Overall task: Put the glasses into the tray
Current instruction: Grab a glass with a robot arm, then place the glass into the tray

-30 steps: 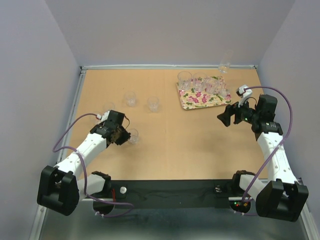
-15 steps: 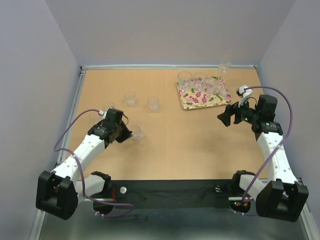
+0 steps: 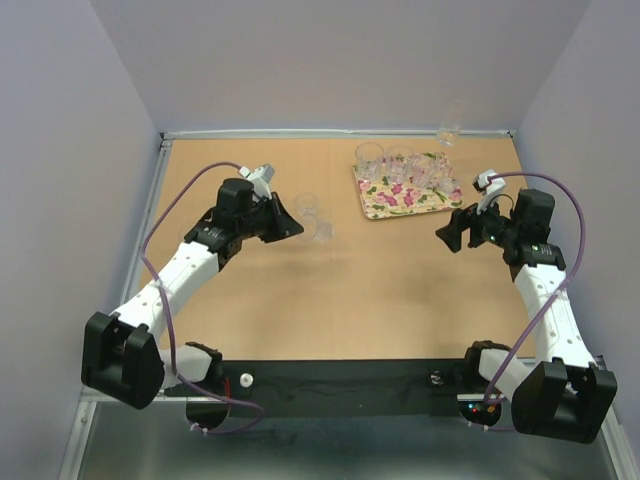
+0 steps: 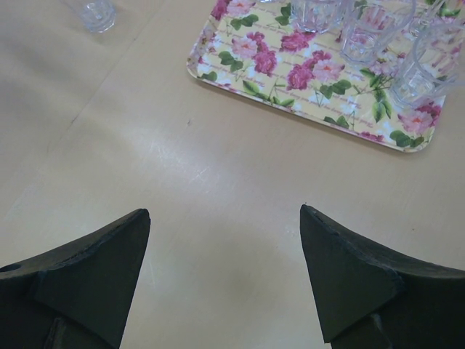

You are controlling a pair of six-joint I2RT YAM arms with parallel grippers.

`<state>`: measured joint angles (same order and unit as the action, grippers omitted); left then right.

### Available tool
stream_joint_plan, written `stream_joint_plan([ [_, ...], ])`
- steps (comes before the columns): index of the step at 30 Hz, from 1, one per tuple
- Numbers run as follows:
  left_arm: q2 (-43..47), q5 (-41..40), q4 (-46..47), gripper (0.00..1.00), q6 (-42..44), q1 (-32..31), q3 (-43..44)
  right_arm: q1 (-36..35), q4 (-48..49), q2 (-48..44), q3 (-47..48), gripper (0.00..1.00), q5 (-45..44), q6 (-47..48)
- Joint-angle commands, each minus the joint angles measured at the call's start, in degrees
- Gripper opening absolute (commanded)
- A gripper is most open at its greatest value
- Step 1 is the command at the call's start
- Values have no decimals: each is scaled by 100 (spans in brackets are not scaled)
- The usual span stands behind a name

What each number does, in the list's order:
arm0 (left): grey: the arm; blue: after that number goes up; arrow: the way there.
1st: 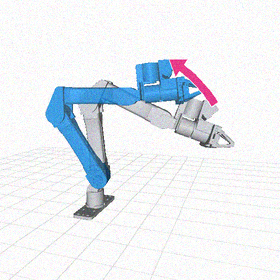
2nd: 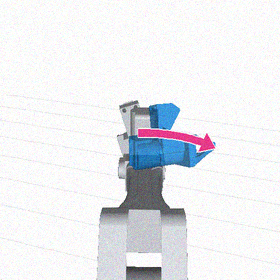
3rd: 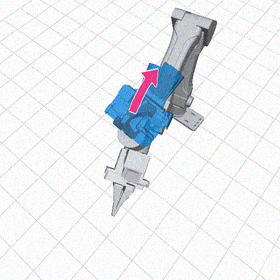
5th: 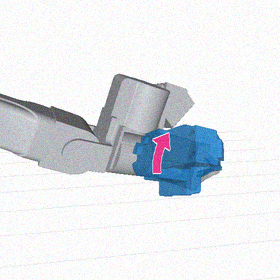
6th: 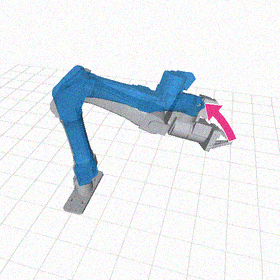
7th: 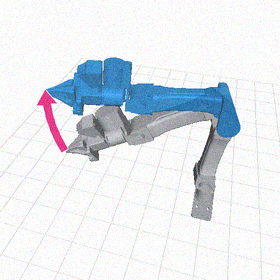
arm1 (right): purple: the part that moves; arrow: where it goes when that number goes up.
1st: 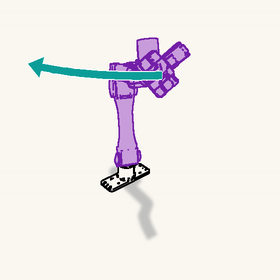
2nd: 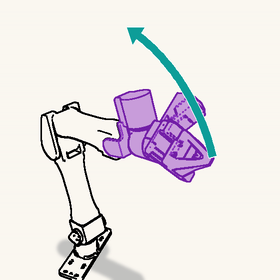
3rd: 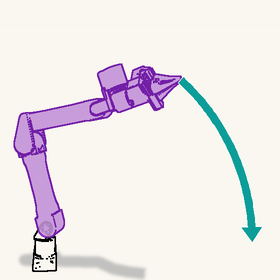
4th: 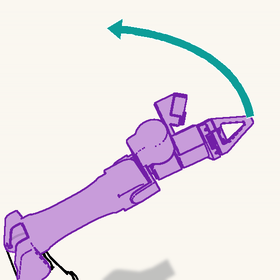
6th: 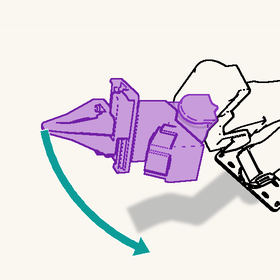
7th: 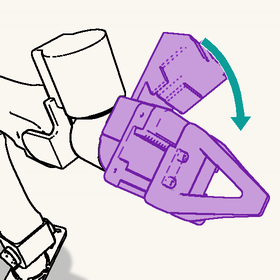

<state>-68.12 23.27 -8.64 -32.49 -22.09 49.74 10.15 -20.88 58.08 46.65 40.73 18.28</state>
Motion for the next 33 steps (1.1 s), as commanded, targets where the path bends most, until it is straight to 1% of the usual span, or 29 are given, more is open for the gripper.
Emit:
stream_joint_plan([
  [1,-517,477,741,0,463,-260,756,39,313,-78,63,89,-48,44],
  [2,-805,468,759,0,541,-357,1035,39,322,-61,63,89,-56,52],
  [4,-1088,416,794,0,586,-463,1422,39,322,-69,72,89,-56,61],
  [10,-2222,205,838,0,682,-753,2241,39,313,-87,63,89,-100,70],
  [13,-2732,29,829,0,683,-920,2864,39,331,-87,63,89,-65,53],
  [14,-2986,-58,838,0,665,-938,2988,39,331,-78,63,89,-22,44],
  [16,-3224,-155,951,0,604,-973,3217,39,331,-69,63,89,22,26],
  [19,-3751,-261,944,0,507,-1034,3822,39,331,-61,54,89,67,26],
  [21,-4111,-358,883,0,454,-1061,4078,39,331,-69,54,89,67,17],
  [23,-4332,-428,873,0,410,-1070,4438,39,331,-78,54,89,67,17],
  [29,-5018,-902,496,0,357,-1087,5202,39,339,-96,54,89,58,17],
  [33,-5492,-1070,241,0,401,-1087,5643,39,339,-87,54,89,67,17],
])
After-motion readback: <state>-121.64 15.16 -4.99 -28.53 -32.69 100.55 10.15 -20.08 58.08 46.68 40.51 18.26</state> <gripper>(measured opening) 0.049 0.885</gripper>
